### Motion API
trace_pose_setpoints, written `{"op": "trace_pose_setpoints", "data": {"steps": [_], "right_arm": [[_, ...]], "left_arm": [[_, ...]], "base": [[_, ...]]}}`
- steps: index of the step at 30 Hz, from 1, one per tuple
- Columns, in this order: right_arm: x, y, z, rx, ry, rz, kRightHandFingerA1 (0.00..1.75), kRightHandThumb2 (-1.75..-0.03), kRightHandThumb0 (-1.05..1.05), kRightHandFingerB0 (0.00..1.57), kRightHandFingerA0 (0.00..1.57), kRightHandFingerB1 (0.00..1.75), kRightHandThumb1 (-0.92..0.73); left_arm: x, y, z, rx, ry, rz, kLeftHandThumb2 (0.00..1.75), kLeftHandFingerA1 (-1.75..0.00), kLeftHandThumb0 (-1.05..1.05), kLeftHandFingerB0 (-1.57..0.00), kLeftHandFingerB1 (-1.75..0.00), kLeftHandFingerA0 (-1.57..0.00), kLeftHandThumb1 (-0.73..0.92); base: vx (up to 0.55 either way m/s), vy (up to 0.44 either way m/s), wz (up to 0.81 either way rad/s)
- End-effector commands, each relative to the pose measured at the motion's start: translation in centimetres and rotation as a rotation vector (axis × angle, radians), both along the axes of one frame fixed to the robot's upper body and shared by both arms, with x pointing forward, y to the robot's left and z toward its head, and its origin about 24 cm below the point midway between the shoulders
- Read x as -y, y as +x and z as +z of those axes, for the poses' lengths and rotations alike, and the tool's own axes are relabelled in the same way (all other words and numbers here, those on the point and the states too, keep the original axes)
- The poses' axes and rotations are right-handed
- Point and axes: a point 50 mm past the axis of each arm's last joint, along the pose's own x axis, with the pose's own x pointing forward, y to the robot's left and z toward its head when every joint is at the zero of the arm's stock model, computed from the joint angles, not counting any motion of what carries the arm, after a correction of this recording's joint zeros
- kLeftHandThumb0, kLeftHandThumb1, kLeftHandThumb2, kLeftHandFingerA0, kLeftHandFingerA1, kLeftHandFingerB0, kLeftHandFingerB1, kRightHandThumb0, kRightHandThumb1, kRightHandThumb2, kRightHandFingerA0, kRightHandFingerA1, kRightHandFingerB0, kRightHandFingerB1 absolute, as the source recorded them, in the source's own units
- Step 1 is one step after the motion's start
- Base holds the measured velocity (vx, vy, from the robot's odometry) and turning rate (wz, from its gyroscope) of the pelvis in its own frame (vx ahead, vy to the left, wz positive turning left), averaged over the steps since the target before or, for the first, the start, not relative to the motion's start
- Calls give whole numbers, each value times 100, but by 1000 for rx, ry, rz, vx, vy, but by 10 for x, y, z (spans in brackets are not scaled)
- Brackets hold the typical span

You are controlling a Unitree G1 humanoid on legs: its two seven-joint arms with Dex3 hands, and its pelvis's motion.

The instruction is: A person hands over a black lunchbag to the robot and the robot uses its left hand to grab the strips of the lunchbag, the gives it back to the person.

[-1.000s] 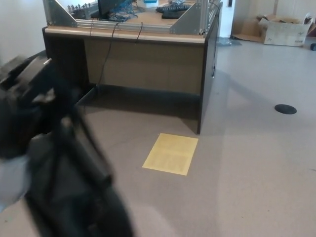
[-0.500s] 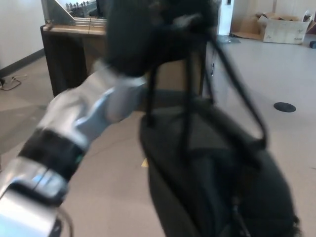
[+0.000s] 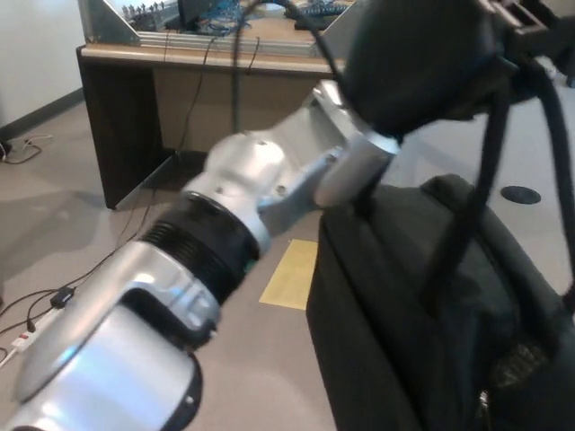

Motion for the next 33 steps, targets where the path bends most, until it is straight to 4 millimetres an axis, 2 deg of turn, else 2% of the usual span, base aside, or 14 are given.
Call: {"op": "trace_pose_setpoints", "data": {"steps": [1, 4, 5, 6, 9, 10, 14, 16, 18, 20, 21, 25, 26, 33], "right_arm": [[4, 1, 2, 10, 11, -19, 67, -98, -46, 56, 65, 62, -59], [4, 0, 0, -9, 6, -15, 67, -99, -44, 55, 63, 62, -59], [4, 0, 0, -11, 2, -12, 51, -62, -50, 65, 70, 49, -72], [4, 0, 0, -13, 3, -12, 68, -99, -44, 55, 64, 62, -58], [3, 3, 1, -14, 8, -8, 50, -62, -49, 64, 70, 48, -72], [3, 3, 2, -9, 11, -11, 68, -98, -43, 55, 65, 62, -57], [2, 5, 3, 9, 15, -14, 68, -98, -45, 56, 66, 62, -58], [2, 4, 3, 12, 12, -12, 51, -61, -49, 66, 72, 49, -71], [1, 3, 2, 9, 12, -10, 51, -61, -50, 66, 72, 49, -71], [1, 2, 2, 9, 10, -6, 51, -61, -50, 66, 71, 49, -71], [2, 3, 2, 2, 7, -6, 67, -99, -48, 55, 64, 61, -60], [4, 2, 3, 7, 1, -2, 67, -98, -47, 55, 65, 62, -59], [4, 1, 2, 6, 2, -2, 51, -61, -50, 66, 71, 49, -71], [4, -6, -3, -16, -2, -2, 51, -61, -48, 66, 72, 48, -72]], "left_arm": [[12, -9, 12, 65, 7, 22, 58, -165, -37, -92, -71, -94, 60], [12, -9, 9, 86, -1, 21, 60, -165, -37, -93, -67, -98, 54], [9, -7, 9, 58, 9, 31, 57, -165, -33, -92, -84, -95, 59], [6, -6, 9, 51, 11, 39, 61, -167, -34, -92, -80, -95, 57], [3, -5, 10, 57, 2, 44, 61, -170, -34, -92, -98, -93, 58], [1, -3, 10, 52, 0, 44, 59, -172, -32, -86, -114, -91, 59], [-4, 1, 11, 41, 0, 53, 60, -160, -34, -98, -72, -98, 52], [-8, 4, 8, -21, -5, 41, 57, -126, -36, -88, -56, -89, 53], [-10, 9, 3, -175, 55, 95, 84, -17, -73, -8, -27, -3, 46], [-15, 10, -1, -311, 120, 136, 60, 0, -85, 0, -1, 0, 59], [-21, 9, -4, -323, 129, 150, 58, 0, -93, 0, 0, 0, 62], [-37, 5, -13, -337, 112, 129, 59, 0, -95, 0, 0, 0, 63], [-42, 3, -16, -350, 112, 128, 88, 0, -94, 0, 0, 0, 51], [-90, -24, -38, -408, 90, 110, 60, 0, -100, 0, 0, 0, 65]], "base": [[0, 0, 0], [0, 0, 0], [0, 0, 0], [0, 0, 0], [0, 0, 0], [0, 0, 0], [0, 0, 0], [0, 0, 0], [0, 0, 0], [0, 0, 0], [0, 0, 0], [0, 0, 0], [0, 0, 0], [0, 0, 0]]}}
